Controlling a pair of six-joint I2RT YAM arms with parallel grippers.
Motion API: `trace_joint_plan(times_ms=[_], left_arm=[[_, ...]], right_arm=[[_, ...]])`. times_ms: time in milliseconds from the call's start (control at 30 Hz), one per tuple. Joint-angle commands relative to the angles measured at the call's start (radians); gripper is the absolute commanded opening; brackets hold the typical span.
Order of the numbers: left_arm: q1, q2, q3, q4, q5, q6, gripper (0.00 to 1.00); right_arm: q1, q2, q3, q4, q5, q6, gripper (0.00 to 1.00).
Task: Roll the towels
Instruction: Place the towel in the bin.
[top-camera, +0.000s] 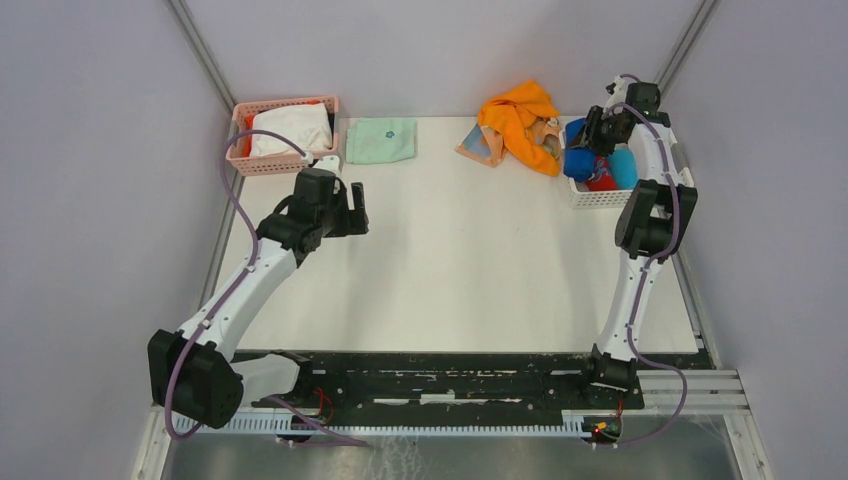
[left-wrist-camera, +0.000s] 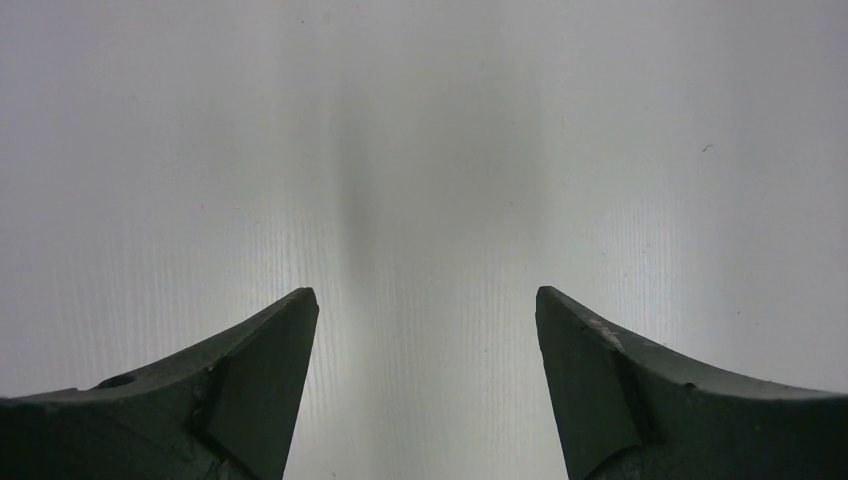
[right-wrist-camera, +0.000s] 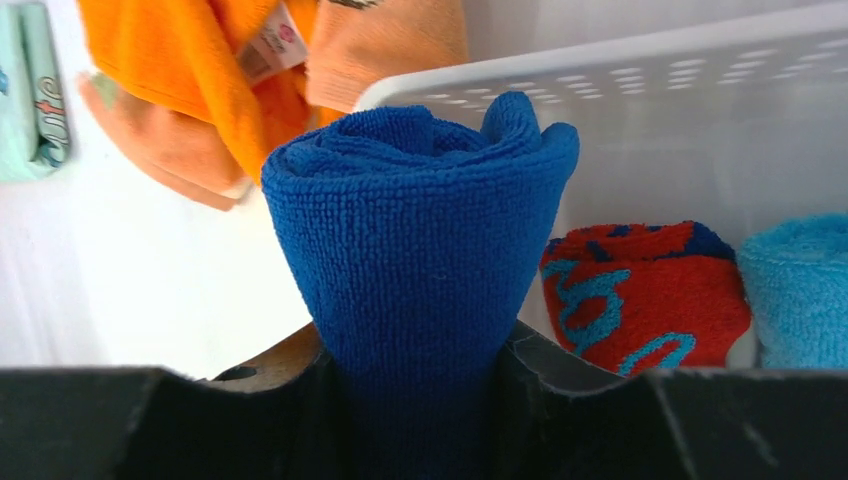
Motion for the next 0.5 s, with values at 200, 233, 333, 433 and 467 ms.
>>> trace_joint_plan(times_ms=[200,233,333,433,467], left_arm=[[0.000,0.005,-0.008,0.039,-0.010,0.047,0.87],[0.000,0.005,-0.008,0.040,-0.007,0.047,0.87],[0.001,0.010,-0.008,0.041,-0.003,0.048,0.87],[0.000,0.012,-0.009,0.043,0.002,0.048,0.87],[0.000,0.013,-0.009,0.046,0.003,0.047,0.87]], right_arm=[[-0.039,0.000,-0.037,-0.075,0.109,-0.140,0.39],[-0.044,-0.001,-0.036,-0.088,0.116,-0.155,0.39],[-0.048,-0.001,-0.034,-0.118,0.143,-0.189,0.40],[-0.048,-0.002,-0.037,-0.132,0.145,-0.205,0.40],[-0.048,-0.003,-0.036,-0.134,0.145,-0.206,0.40]])
